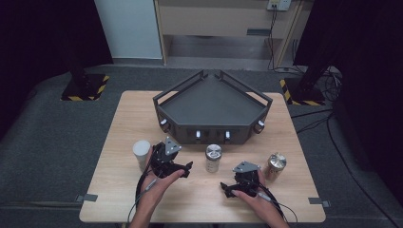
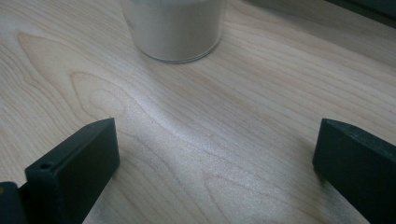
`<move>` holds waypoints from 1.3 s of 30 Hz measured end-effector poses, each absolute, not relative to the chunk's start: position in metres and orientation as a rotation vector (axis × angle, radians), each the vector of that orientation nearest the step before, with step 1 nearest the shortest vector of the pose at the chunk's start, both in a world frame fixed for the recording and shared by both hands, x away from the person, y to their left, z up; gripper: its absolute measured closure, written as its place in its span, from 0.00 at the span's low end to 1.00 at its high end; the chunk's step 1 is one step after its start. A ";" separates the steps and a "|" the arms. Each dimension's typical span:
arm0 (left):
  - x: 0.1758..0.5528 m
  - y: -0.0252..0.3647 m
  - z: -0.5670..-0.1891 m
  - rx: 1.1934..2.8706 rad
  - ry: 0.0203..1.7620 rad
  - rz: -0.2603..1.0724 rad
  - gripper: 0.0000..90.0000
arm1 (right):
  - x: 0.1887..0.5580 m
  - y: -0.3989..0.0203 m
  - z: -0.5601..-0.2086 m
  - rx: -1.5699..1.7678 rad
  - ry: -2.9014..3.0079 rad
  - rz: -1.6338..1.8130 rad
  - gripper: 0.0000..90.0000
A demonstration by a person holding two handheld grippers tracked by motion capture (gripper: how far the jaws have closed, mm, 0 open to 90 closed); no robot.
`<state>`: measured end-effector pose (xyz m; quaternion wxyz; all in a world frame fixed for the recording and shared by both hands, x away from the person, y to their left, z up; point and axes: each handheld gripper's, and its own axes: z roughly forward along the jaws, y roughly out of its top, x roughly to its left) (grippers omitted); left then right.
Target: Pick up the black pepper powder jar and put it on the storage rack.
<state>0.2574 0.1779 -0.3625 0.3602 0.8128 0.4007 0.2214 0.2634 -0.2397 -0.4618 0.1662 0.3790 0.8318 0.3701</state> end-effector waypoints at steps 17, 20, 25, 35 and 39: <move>0.259 0.190 -0.332 2.072 1.017 0.625 0.03 | 0.263 -0.239 -0.462 1.081 2.366 1.053 0.01; 0.259 0.193 -0.327 2.062 1.018 0.635 0.03 | 0.263 -0.239 -0.462 1.083 2.365 1.052 0.01; 0.260 0.197 -0.318 2.055 1.017 0.652 0.02 | 0.262 -0.239 -0.462 1.087 2.362 1.049 0.01; 0.260 0.203 -0.306 2.043 1.014 0.668 0.02 | 0.262 -0.239 -0.462 1.088 2.360 1.050 0.01; 0.260 0.208 -0.302 2.038 1.018 0.681 0.02 | 0.262 -0.239 -0.462 1.089 2.361 1.050 0.01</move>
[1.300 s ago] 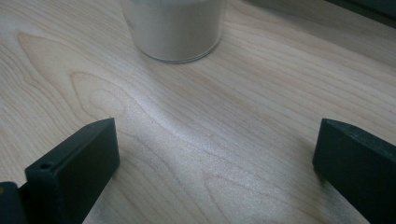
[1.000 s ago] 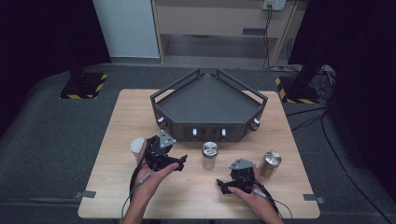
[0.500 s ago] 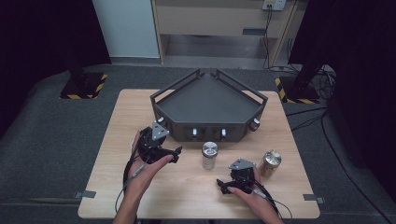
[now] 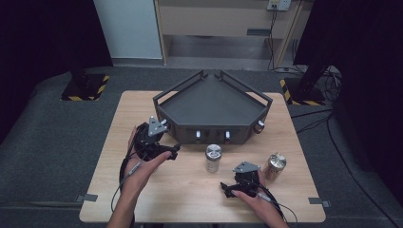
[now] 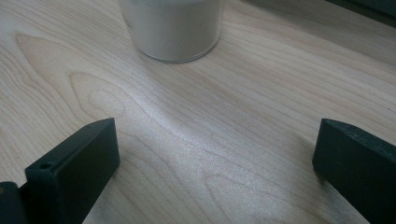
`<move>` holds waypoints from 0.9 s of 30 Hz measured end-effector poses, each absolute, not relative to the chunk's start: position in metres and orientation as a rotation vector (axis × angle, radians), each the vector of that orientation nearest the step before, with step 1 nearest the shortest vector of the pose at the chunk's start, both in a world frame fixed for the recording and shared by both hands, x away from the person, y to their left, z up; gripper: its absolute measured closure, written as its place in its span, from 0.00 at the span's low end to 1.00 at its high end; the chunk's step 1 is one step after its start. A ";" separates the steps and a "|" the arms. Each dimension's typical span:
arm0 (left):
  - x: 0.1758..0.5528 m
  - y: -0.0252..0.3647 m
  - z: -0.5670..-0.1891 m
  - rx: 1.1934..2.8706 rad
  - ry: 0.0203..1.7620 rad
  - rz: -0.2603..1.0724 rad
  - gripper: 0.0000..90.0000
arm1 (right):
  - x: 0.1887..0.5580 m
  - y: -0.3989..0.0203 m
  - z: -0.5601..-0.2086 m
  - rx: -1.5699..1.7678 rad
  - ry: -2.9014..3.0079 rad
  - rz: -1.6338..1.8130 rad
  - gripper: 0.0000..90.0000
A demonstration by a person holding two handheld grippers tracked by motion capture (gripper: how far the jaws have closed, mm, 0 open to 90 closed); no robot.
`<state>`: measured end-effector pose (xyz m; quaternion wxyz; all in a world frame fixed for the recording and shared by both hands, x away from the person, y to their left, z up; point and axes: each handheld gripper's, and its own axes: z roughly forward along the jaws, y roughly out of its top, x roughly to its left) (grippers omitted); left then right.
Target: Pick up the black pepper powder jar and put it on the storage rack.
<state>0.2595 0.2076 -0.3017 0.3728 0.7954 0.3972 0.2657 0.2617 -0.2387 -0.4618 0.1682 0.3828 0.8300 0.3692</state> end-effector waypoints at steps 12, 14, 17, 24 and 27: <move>0.258 0.229 -0.303 1.998 1.053 0.712 0.02 | 0.262 -0.239 -0.462 1.087 2.361 1.049 0.01; 0.257 0.233 -0.305 1.993 1.060 0.719 0.02 | 0.262 -0.239 -0.462 1.087 2.362 1.049 0.01; 0.255 0.242 -0.310 1.974 1.075 0.723 0.02 | 0.262 -0.239 -0.462 1.087 2.362 1.049 0.01; 0.252 0.256 -0.322 1.964 1.115 0.725 0.02 | 0.262 -0.239 -0.462 1.087 2.362 1.049 0.01; 0.250 0.259 -0.325 1.957 1.121 0.732 0.02 | 0.262 -0.239 -0.462 1.087 2.361 1.049 0.01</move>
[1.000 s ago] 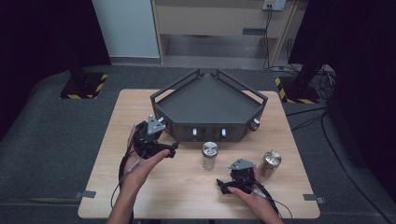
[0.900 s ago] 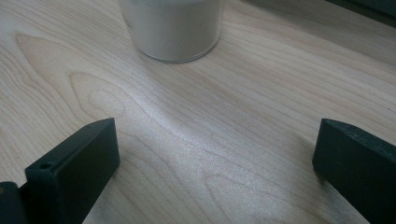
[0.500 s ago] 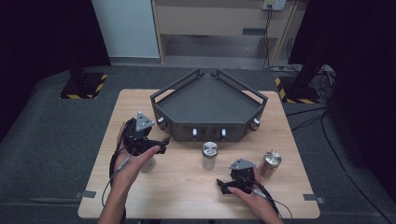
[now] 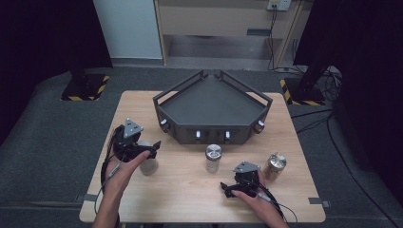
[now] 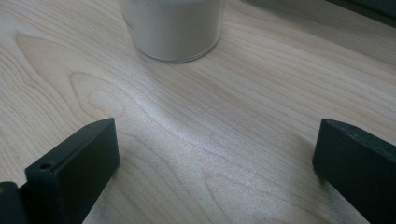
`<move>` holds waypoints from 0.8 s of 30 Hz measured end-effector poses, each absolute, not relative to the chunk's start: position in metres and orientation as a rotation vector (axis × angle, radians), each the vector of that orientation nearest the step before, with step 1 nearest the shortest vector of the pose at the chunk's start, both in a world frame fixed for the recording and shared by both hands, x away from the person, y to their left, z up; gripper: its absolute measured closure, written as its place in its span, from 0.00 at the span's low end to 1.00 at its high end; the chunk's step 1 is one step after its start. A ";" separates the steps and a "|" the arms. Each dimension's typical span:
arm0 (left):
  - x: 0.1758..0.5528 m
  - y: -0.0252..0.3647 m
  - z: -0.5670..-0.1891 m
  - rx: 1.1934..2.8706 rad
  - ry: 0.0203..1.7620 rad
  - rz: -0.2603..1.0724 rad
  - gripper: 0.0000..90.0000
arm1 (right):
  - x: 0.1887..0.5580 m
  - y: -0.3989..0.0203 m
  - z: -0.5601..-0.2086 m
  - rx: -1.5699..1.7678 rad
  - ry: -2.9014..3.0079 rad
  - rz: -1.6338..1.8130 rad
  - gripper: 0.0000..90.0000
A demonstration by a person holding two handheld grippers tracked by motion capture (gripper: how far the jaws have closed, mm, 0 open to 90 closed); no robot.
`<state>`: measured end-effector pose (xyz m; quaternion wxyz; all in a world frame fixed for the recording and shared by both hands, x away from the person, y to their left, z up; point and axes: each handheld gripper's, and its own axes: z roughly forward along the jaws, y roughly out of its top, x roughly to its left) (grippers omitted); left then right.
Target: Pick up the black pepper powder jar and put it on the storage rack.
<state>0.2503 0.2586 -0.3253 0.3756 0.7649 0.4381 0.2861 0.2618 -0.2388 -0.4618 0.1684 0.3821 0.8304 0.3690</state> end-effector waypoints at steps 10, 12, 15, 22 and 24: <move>0.247 0.266 -0.343 1.965 1.131 0.751 0.02 | 0.262 -0.239 -0.462 1.087 2.361 1.050 0.01; 0.247 0.267 -0.347 1.965 1.137 0.748 0.02 | 0.262 -0.239 -0.462 1.087 2.361 1.050 0.01; 0.247 0.270 -0.353 1.956 1.147 0.744 0.02 | 0.262 -0.239 -0.462 1.087 2.361 1.050 0.01; 0.246 0.274 -0.362 1.952 1.148 0.745 0.02 | 0.262 -0.239 -0.462 1.087 2.361 1.050 0.01; 0.245 0.276 -0.366 1.946 1.150 0.738 0.02 | 0.262 -0.239 -0.462 1.087 2.361 1.049 0.01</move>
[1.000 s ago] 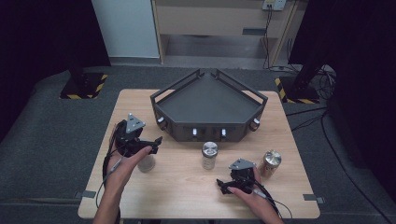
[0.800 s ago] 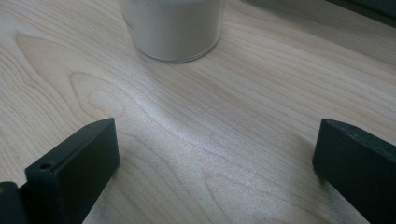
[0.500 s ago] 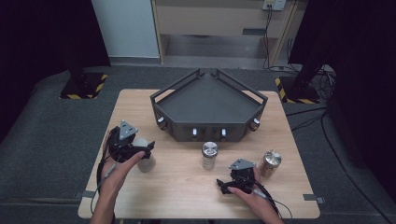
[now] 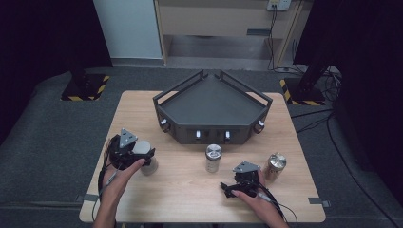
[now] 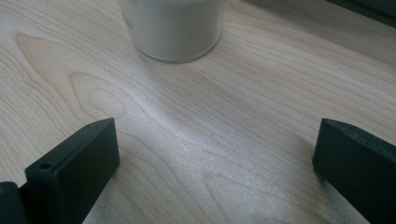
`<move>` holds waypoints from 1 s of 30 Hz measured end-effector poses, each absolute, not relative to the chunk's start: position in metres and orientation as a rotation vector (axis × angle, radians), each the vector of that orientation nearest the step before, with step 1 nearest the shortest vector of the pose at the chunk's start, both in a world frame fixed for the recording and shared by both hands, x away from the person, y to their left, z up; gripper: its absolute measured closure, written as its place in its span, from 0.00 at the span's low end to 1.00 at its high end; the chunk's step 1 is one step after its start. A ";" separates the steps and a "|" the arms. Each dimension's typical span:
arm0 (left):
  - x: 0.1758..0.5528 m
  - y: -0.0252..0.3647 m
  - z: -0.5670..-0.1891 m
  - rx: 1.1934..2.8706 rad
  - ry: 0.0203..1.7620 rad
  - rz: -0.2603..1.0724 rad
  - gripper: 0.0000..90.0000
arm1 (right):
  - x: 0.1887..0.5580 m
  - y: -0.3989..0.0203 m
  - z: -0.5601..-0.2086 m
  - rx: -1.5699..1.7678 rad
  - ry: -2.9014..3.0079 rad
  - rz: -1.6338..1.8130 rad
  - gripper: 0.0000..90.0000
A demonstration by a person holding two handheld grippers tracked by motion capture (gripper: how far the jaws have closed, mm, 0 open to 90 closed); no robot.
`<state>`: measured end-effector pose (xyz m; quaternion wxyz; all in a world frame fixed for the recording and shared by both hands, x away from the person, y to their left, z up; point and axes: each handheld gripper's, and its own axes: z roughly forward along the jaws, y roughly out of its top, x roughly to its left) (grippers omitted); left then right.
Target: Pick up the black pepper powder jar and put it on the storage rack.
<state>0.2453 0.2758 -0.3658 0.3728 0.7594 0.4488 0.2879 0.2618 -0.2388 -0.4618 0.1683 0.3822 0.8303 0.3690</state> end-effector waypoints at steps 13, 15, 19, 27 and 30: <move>0.241 0.277 -0.391 1.920 1.139 0.734 0.11 | 0.262 -0.239 -0.462 1.087 2.361 1.050 0.01; 0.241 0.278 -0.396 1.903 1.146 0.721 0.15 | 0.262 -0.239 -0.462 1.087 2.361 1.049 0.01; 0.239 0.279 -0.400 1.888 1.153 0.721 0.22 | 0.262 -0.239 -0.462 1.087 2.361 1.049 0.01; 0.233 0.278 -0.407 1.860 1.139 0.737 0.36 | 0.262 -0.239 -0.462 1.087 2.361 1.050 0.01; 0.234 0.277 -0.405 1.868 1.139 0.740 0.36 | 0.262 -0.239 -0.462 1.087 2.361 1.050 0.01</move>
